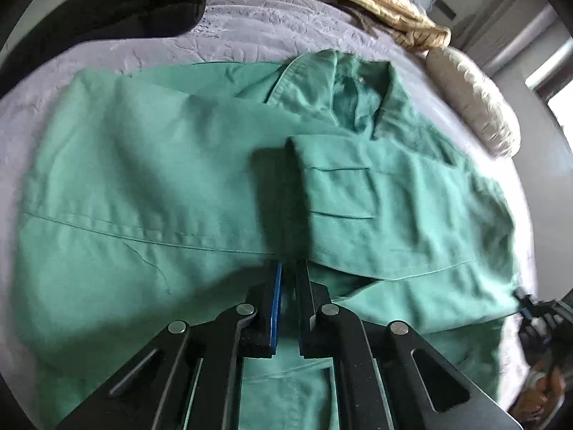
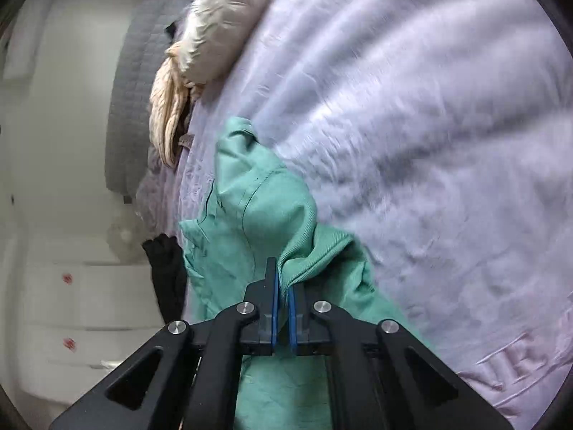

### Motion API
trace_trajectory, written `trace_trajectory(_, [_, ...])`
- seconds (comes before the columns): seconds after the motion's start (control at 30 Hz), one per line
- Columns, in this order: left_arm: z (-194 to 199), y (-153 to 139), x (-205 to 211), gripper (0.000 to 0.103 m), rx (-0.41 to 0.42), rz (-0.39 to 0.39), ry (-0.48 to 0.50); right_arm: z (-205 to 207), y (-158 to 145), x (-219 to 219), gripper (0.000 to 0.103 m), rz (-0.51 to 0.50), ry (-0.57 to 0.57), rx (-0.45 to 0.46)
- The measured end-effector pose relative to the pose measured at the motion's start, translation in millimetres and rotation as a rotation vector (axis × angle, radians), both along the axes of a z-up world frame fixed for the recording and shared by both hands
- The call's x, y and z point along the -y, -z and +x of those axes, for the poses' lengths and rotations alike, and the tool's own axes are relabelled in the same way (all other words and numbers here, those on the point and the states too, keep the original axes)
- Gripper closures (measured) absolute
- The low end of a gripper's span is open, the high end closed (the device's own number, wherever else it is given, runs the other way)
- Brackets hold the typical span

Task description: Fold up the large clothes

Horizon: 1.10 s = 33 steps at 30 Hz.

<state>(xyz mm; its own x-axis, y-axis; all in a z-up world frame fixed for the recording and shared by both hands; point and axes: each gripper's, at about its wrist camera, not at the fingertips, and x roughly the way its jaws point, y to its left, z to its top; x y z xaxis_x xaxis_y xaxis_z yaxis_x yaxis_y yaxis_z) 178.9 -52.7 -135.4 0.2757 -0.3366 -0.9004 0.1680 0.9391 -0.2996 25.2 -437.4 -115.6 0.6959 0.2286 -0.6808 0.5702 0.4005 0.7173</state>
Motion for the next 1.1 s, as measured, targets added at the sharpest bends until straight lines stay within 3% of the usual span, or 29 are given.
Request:
trace_trajectory(0.1, [2,6,-5,0.094,-0.011,0.031,-0.016,-7,23,-1,0.098,0.015,0.001,-0.125])
trace_trajectory(0.17, [1,0,-5,0.091,0.008,0.083,-0.029,-17,33,2,0.098,0.096,-0.001,-0.104])
trace_trajectory(0.27, [1,-12,1,0.091,0.044,0.161,0.002,-25,26,3,0.093,0.099,-0.033,-0.080])
trace_trajectory(0.3, [0,-19,5,0.080,0.062,0.165,0.028,-30,25,7,0.091,0.103,-0.044,-0.070])
trace_trajectory(0.33, [0,-28,12,0.063,0.083,0.167,0.061,-32,25,9,0.086,0.116,-0.049,-0.052])
trace_trajectory(0.37, [0,-38,20,0.022,0.115,0.165,0.086,-35,25,10,0.075,0.136,-0.047,-0.030])
trace_trajectory(0.4, [-1,-47,26,0.013,0.150,0.158,0.099,-39,26,10,0.067,0.158,-0.042,-0.004])
trace_trajectory(0.43, [-3,-60,37,0.012,0.212,0.142,0.127,-42,25,12,0.052,0.171,-0.033,0.019])
trace_trajectory(0.47, [-2,-69,52,0.012,0.237,0.127,0.179,-40,24,13,0.048,0.177,-0.026,0.031])
trace_trajectory(0.8, [24,-97,238,0.012,0.275,0.052,0.536,-52,57,32,0.048,0.353,0.130,0.151])
trace_trajectory(0.97, [30,-77,330,0.012,0.221,0.075,0.679,-64,61,32,0.048,0.381,0.146,0.182])
trace_trajectory(1.07, [36,-63,355,0.013,0.170,0.090,0.702,-71,67,34,0.050,0.407,0.158,0.197])
trace_trajectory(1.1, [40,-56,357,0.023,0.145,0.087,0.702,-73,68,34,0.051,0.413,0.159,0.201])
